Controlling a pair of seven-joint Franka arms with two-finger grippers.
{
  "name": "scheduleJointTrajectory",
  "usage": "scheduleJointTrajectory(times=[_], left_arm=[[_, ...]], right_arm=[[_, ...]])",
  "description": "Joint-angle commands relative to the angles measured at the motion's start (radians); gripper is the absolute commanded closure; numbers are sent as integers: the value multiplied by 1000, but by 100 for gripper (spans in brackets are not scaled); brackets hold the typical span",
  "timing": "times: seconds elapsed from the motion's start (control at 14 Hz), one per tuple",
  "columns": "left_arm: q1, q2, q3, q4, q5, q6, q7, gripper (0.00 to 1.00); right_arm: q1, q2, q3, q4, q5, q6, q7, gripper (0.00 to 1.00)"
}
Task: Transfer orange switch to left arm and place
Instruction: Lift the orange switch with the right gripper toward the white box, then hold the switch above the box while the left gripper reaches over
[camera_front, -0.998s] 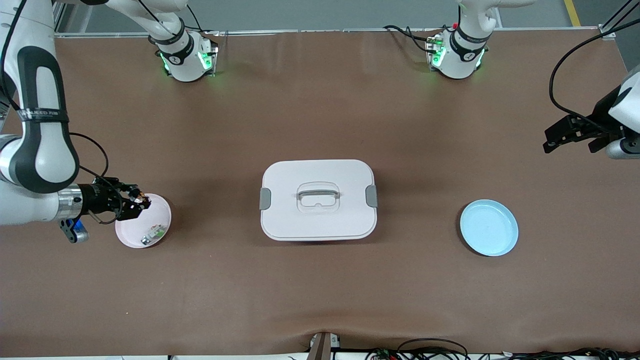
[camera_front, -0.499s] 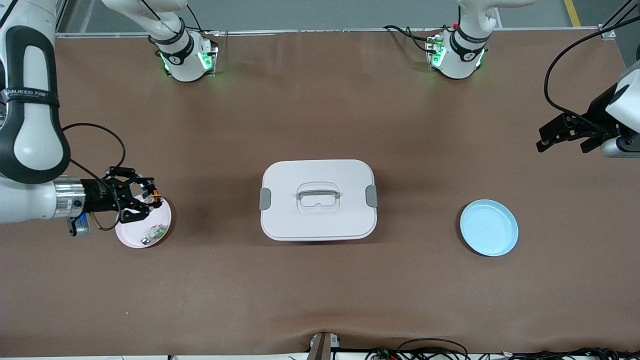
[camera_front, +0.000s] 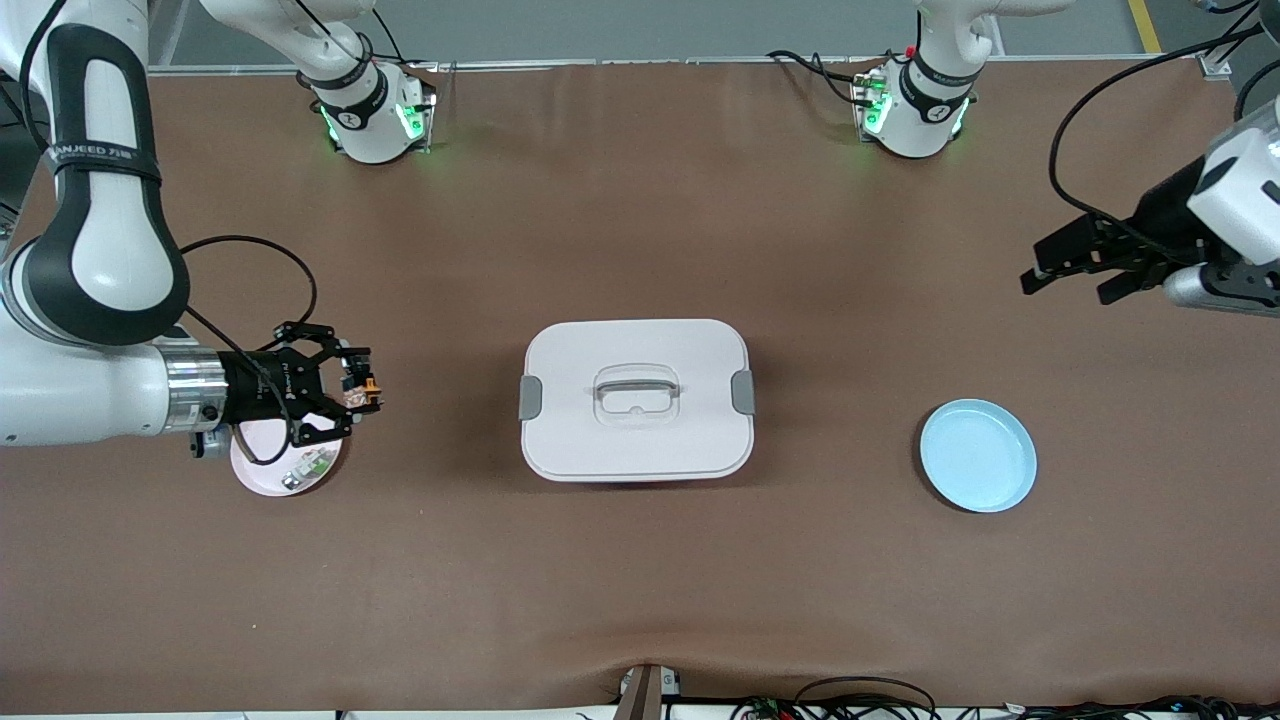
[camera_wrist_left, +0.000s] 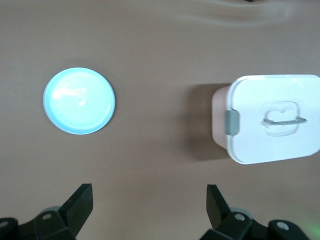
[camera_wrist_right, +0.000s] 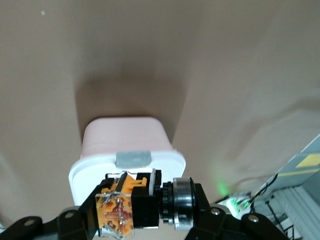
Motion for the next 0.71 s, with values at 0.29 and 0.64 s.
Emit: scheduleJointTrajectory(times=[0.29,0.64], left_arm=[[-99,63,1,91,-33,40,-4,0],[-92,134,4,91,-248,135,-8,0]], right_arm=[[48,-4,-6,34,91,57,139,100],[106,-19,-8,31,95,140,181,100]])
